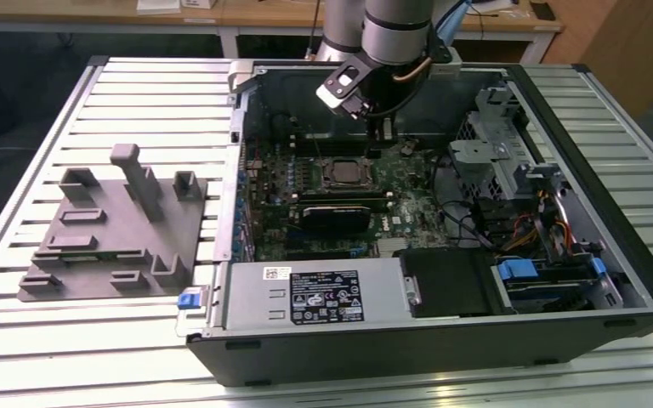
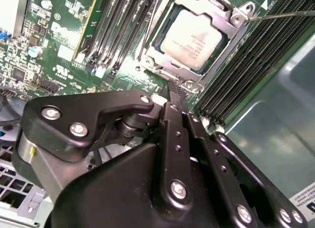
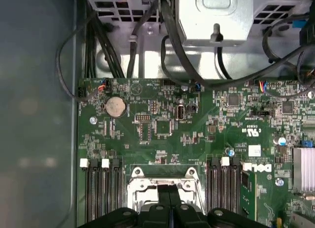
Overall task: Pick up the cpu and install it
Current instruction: 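Close the cpu cover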
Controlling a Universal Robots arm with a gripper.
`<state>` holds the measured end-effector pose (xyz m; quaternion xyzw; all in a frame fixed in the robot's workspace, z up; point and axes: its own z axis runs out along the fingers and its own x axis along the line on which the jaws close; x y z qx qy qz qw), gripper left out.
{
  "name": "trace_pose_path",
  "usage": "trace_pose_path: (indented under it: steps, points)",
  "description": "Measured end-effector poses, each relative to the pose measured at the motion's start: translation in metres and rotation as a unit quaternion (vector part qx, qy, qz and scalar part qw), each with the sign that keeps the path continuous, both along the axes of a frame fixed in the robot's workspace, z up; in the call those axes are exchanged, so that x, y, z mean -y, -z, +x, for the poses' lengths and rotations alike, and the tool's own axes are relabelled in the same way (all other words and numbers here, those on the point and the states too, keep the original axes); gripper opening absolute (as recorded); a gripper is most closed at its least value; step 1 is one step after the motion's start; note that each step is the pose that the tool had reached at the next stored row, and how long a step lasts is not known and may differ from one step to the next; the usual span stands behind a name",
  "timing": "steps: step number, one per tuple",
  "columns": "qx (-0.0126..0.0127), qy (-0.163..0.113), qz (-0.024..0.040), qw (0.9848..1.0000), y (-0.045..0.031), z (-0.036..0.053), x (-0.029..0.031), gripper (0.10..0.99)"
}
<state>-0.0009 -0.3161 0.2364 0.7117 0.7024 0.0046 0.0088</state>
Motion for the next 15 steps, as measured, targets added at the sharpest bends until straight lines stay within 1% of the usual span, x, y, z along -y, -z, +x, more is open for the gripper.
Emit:
trace_pose_path:
  steps: [3, 6, 8, 9, 12, 15]
  points:
    - [0.0, 0.0, 0.0, 1.0, 0.0001, -0.0004, 0.0, 0.106]
    - [0.0, 0.0, 0.0001, 1.0, 0.0008, -0.0042, 0.0001, 0.106]
    - [0.0, 0.0, 0.0001, 1.0, 0.0015, -0.0085, 0.0007, 0.106]
    - [0.0, 0.0, 0.0, 1.0, 0.0021, -0.0133, 0.0019, 0.106]
    - [0.0, 0.0, 0.0002, 1.0, 0.0037, -0.021, 0.0032, 0.106]
    - [0.0, 0.0, 0.0001, 1.0, 0.0062, -0.0269, 0.004, 0.106]
